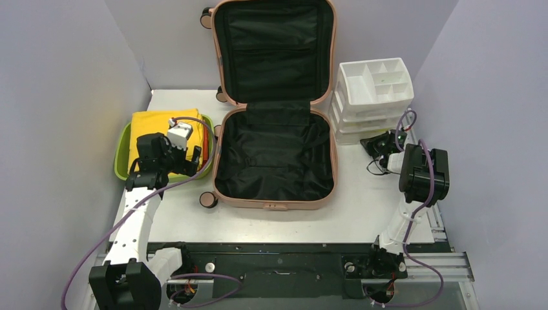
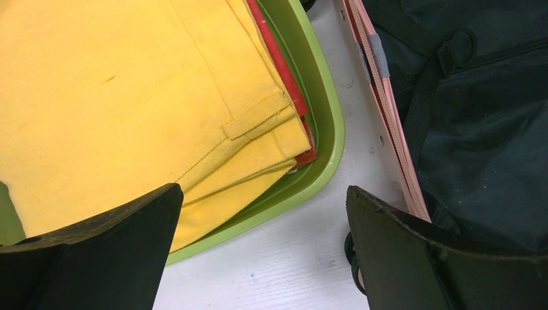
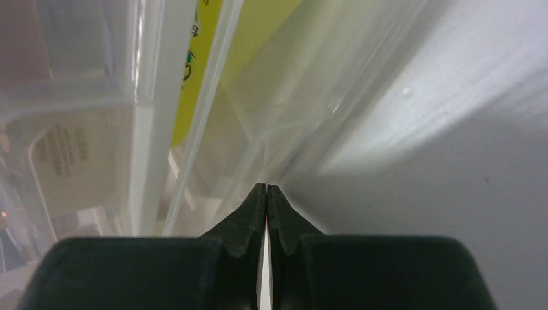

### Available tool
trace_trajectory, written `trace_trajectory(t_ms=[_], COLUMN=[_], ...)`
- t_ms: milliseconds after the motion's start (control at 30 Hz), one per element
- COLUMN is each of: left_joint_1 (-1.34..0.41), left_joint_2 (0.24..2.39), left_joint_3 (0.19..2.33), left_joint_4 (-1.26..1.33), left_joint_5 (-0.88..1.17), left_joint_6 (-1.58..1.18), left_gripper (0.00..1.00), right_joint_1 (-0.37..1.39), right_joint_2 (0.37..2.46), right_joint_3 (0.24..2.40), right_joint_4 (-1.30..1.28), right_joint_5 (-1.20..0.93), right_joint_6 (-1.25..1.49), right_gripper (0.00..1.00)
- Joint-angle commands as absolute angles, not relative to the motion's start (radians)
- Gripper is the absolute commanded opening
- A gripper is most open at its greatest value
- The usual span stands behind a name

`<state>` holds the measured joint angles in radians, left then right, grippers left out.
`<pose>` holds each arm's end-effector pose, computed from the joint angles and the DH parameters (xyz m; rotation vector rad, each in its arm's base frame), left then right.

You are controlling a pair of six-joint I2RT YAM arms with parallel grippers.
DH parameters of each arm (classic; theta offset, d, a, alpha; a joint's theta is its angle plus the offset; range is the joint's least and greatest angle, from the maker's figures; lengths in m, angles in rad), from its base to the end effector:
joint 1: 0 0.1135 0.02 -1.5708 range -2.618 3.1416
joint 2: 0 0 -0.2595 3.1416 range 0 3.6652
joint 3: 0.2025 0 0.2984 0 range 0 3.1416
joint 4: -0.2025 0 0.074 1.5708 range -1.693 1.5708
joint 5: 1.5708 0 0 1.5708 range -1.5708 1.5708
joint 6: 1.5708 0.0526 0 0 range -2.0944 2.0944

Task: Open, take out, and arrange the luggage
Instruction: Close the drawer in the storage box.

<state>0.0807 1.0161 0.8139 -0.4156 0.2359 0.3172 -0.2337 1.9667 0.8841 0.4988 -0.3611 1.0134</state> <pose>0.2838 0.0106 0.2617 0.3870 2.1344 -0.0306 0.4061 -0.0776 0.0550 1.1203 1.9311 0.8293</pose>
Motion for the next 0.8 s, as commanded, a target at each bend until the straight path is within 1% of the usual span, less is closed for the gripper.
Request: trace_trajectory(t_ms=[0,233,467,533,567,600,633,700,767], left_joint_1=[0.09,0.094,0.096,0.095,0.095,0.095,0.095,0.095,0.095], left_joint_2=[1.01,1.006,0.991,0.987,0.985,0.984,0.983,0.984,0.985], left_joint_3=[0.837,0.832,0.828,0.828,0.828,0.828,0.829,0.831,0.832], left_joint_4=[-0.391,-0.39,-0.388,-0.388,-0.388,-0.388,-0.388,-0.387,-0.387], left_joint_5=[0.237,0.242,0.249,0.25,0.254,0.257,0.261,0.267,0.274], left_joint_6=[0.318,0.32,0.319,0.319,0.319,0.319,0.319,0.318,0.317], left_gripper=[0.96,0.96,0.96,0.96,0.96,0.96,0.96,0.96,0.96], right_joint_1=[-0.216,-0.195,-0.2,-0.202,-0.202,-0.203,-0.204,-0.204,-0.206], right_joint_2=[1.989,2.02,1.997,1.958,1.943,1.91,1.892,1.837,1.78], right_joint_3=[0.95,1.011,0.984,0.963,0.956,0.944,0.937,0.926,0.916], right_joint_4=[0.62,0.61,0.565,0.501,0.44,0.405,0.332,0.22,0.123], right_joint_5=[-0.368,-0.356,-0.387,-0.393,-0.393,-0.391,-0.379,-0.359,-0.335], right_joint_6=[1.071,1.084,1.052,0.996,0.972,0.914,0.88,0.773,0.652], right_gripper=[0.0,0.0,0.0,0.07,0.13,0.16,0.22,0.28,0.31])
